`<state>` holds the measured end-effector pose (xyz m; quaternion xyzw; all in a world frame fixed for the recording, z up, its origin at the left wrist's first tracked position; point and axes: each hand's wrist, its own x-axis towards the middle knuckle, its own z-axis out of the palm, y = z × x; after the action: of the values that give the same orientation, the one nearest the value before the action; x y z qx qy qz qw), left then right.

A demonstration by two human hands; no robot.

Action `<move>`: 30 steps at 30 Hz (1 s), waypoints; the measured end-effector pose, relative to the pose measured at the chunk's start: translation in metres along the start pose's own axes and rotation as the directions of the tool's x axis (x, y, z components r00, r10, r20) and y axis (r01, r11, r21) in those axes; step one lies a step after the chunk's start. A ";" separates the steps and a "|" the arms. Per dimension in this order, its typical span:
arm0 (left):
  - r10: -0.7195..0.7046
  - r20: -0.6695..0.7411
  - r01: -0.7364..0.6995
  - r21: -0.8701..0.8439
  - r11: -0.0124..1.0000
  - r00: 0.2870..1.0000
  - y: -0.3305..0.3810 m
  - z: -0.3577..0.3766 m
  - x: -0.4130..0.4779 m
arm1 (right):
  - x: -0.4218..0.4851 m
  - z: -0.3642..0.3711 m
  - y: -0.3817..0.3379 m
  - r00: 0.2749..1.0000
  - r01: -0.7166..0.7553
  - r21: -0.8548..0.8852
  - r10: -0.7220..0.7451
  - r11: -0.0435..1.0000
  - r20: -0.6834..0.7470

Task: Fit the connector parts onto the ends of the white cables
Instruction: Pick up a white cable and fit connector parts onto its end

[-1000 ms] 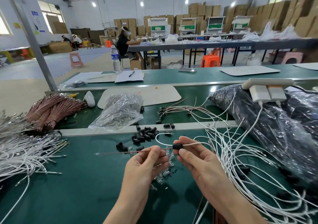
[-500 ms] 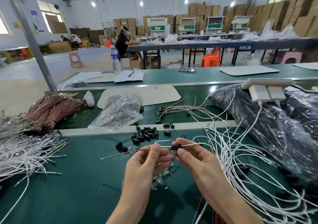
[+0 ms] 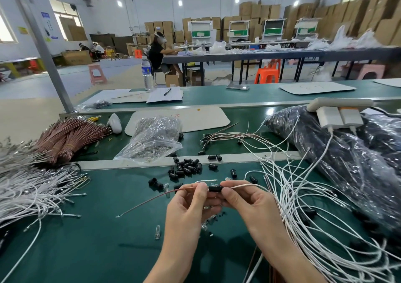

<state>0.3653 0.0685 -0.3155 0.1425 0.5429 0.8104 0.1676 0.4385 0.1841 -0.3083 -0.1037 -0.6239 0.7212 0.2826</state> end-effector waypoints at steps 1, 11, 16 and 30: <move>0.000 0.003 0.000 0.005 1.000 1.000 0.000 0.000 -0.001 | -0.001 0.000 0.001 1.000 0.008 -0.014 -0.008 1.000 0.000; 0.017 0.028 -0.018 0.034 0.999 0.999 0.002 0.001 -0.003 | -0.003 0.000 0.004 0.999 0.043 -0.082 -0.044 0.996 -0.003; 0.054 0.031 -0.057 0.105 0.993 0.998 0.000 0.000 -0.002 | -0.003 -0.003 0.005 0.998 0.064 -0.145 -0.067 0.987 -0.011; 0.116 -0.010 -0.113 0.144 0.983 0.993 0.001 0.000 -0.004 | 0.001 -0.009 0.007 0.999 -0.033 -0.185 0.039 0.982 0.031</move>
<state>0.3687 0.0663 -0.3153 0.1778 0.5921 0.7789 0.1051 0.4401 0.1919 -0.3161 -0.1283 -0.6907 0.6671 0.2478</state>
